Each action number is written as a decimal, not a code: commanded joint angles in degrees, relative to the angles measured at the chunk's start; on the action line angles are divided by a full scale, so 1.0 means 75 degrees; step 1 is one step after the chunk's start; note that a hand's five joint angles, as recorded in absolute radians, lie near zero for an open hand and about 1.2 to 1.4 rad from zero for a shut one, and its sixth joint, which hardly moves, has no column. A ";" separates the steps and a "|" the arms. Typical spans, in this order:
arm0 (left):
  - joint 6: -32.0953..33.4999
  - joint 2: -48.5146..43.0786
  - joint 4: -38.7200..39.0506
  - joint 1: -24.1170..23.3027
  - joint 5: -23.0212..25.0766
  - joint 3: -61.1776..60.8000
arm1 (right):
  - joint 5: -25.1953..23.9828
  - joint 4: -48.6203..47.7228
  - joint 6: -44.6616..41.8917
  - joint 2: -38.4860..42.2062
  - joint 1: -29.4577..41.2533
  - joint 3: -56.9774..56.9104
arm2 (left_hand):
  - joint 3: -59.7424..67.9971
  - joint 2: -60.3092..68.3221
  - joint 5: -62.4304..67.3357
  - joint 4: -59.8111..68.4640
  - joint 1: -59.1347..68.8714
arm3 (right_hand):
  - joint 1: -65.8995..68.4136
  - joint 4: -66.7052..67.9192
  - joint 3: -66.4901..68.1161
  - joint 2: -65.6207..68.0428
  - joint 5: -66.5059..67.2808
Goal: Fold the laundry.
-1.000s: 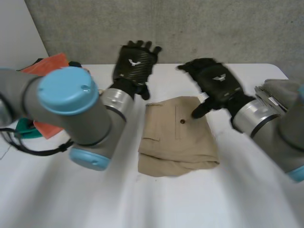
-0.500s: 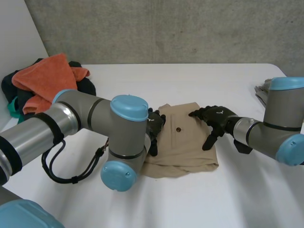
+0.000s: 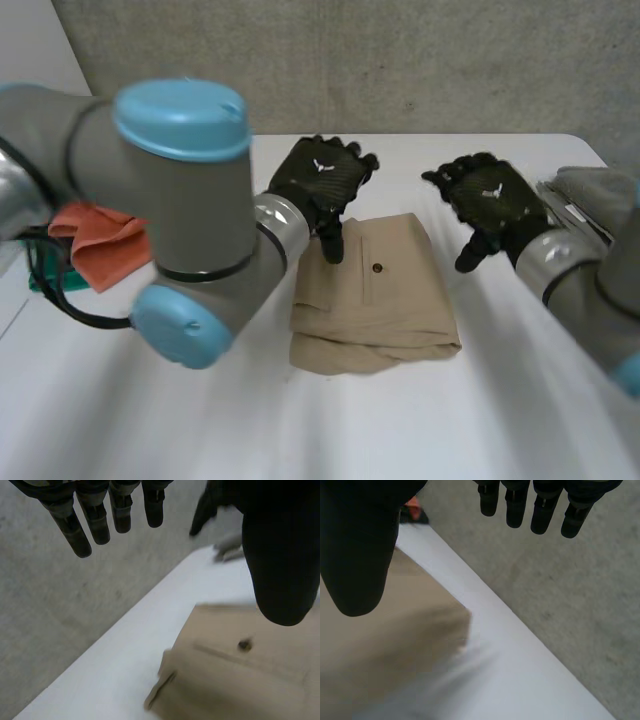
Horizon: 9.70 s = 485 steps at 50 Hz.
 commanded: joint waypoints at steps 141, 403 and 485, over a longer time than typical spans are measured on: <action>-0.0852 0.2525 0.2098 0.0416 0.0170 -0.1352 | -0.0462 -0.1358 -0.0100 0.1044 -0.6102 -0.3792 | -0.0231 -0.0194 -0.0335 -0.0171 -0.0088 | -0.0191 -0.0234 -0.0311 -0.0188 -0.0370; 0.1339 -0.0356 0.2356 0.2539 -0.0698 -0.3463 | -0.0147 0.1313 -0.2243 0.1405 -0.0675 -0.0649 | 0.9074 0.9110 0.8970 0.9133 0.9216 | 0.9142 0.9099 0.9022 0.9145 0.8963; 0.2337 -0.0804 0.3059 0.3230 0.0497 -0.3754 | -0.0041 0.1325 -0.1833 0.0925 -0.0768 -0.0169 | 0.9074 0.9110 0.8970 0.9133 0.9216 | 0.9142 0.9099 0.9022 0.9145 0.8963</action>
